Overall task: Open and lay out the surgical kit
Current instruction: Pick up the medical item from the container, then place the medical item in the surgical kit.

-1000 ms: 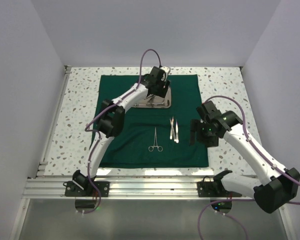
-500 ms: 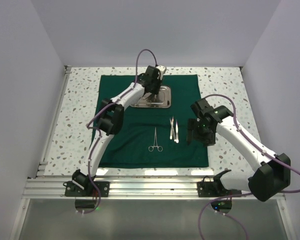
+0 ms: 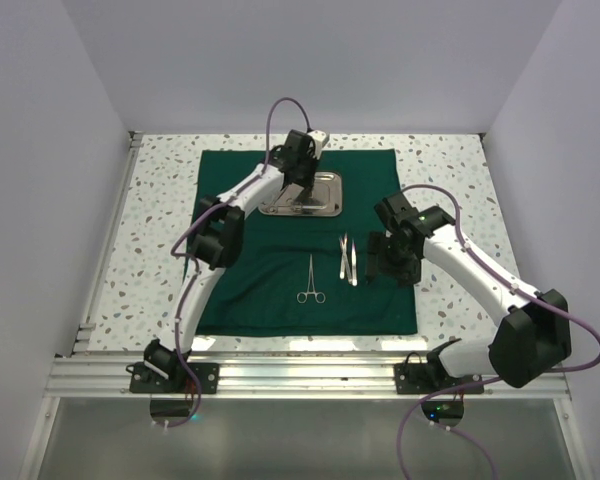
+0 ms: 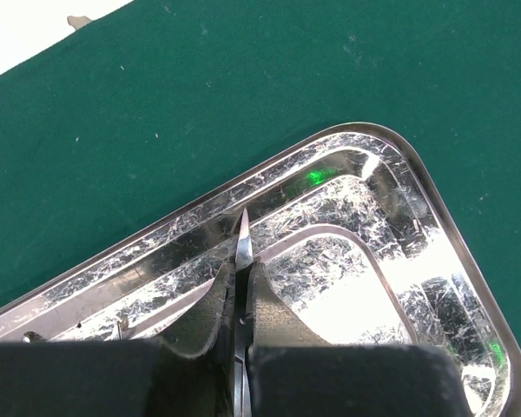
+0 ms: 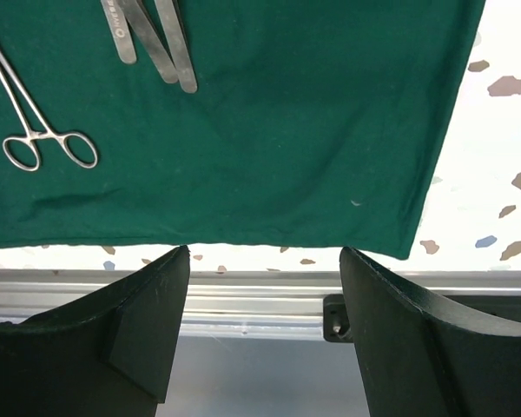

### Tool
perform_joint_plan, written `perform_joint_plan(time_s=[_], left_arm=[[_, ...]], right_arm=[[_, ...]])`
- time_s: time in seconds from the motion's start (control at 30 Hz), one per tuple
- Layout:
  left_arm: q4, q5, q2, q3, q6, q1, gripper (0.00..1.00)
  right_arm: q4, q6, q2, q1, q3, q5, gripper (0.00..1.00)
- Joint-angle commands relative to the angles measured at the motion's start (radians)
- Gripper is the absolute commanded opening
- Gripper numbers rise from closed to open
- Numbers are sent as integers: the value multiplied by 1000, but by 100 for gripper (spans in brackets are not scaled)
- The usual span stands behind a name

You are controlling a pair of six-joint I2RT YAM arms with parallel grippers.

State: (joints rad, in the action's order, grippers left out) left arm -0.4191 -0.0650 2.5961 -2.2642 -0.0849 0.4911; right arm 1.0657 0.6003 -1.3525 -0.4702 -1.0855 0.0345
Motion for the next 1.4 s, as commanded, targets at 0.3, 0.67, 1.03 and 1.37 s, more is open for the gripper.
perform_joint_plan(time_s=[0.3, 0.67, 1.03, 1.37], left_arm=[[-113, -121, -174, 51, -193, -31, 0], [-159, -104, -295, 118, -288, -45, 0], [-147, 137, -683, 679, -552, 134, 0], [-132, 120, -731, 830, -638, 201, 32]], right_arm=[[-76, -37, 7, -1, -25, -51, 73], [-96, -65, 36, 1, -8, -70, 73], [-107, -109, 90, 1, 47, -87, 73], [-84, -142, 139, -1, 82, -81, 73]])
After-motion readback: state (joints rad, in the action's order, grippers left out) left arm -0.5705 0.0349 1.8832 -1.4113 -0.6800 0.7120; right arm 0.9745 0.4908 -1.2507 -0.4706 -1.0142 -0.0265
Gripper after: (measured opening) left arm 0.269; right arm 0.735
